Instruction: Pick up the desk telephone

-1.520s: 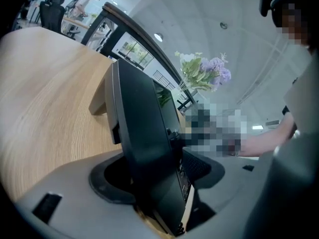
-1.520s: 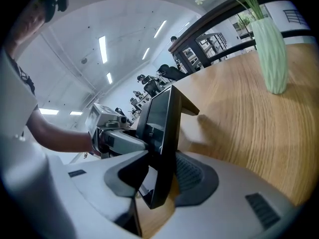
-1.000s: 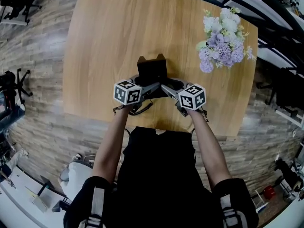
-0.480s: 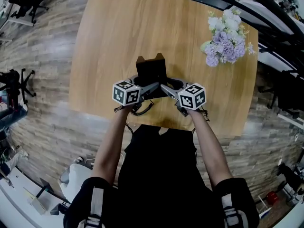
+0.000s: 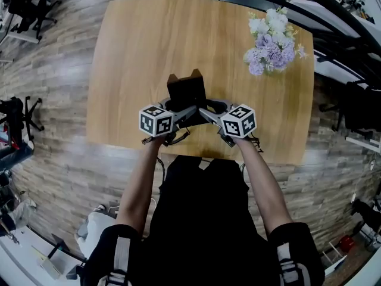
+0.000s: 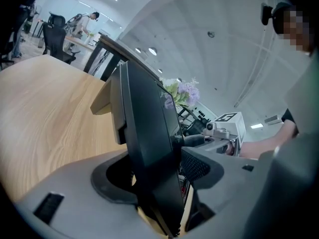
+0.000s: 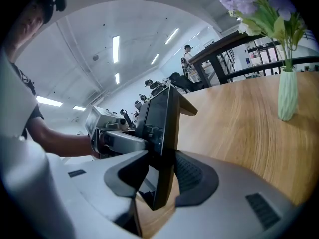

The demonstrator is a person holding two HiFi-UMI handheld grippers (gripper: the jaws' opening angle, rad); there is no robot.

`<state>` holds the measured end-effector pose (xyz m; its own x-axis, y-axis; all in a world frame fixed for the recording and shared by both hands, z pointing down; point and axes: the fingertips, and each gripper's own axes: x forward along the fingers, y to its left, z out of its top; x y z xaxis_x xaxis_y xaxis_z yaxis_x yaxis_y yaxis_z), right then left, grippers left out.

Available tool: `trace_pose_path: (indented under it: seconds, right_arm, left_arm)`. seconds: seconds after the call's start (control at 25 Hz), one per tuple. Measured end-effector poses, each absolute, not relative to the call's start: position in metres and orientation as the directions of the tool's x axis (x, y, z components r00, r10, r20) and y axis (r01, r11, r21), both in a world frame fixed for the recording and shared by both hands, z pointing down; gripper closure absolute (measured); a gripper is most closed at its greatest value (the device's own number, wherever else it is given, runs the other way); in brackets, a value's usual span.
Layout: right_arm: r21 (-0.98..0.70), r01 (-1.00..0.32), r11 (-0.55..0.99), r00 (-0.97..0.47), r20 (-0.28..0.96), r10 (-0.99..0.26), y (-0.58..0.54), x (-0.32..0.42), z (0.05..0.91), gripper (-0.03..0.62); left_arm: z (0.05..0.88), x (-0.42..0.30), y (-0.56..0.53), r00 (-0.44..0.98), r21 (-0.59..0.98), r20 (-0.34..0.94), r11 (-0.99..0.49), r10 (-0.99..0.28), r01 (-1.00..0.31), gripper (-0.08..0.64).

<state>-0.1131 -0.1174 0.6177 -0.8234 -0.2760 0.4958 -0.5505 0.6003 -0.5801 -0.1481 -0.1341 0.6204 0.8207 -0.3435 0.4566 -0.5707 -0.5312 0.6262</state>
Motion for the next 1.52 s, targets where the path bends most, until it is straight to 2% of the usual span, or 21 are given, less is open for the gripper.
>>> trace_pose_path:
  seconds: [0.72,1.52]
  right_arm:
    - [-0.560,-0.504,0.658,-0.849,0.464,-0.255,-0.071,-0.040,0.580,0.425]
    - [-0.546,-0.405,0.734,-0.890,0.420,-0.179,-0.015,0.000,0.549,0.423]
  left_arm:
    - [0.580,-0.076,-0.086,0.802,0.594,0.442,-0.539,-0.402,-0.597,0.269]
    - [0.544,-0.038,-0.026,0.735,0.538,0.448,-0.504,-0.508,-0.676,0.278]
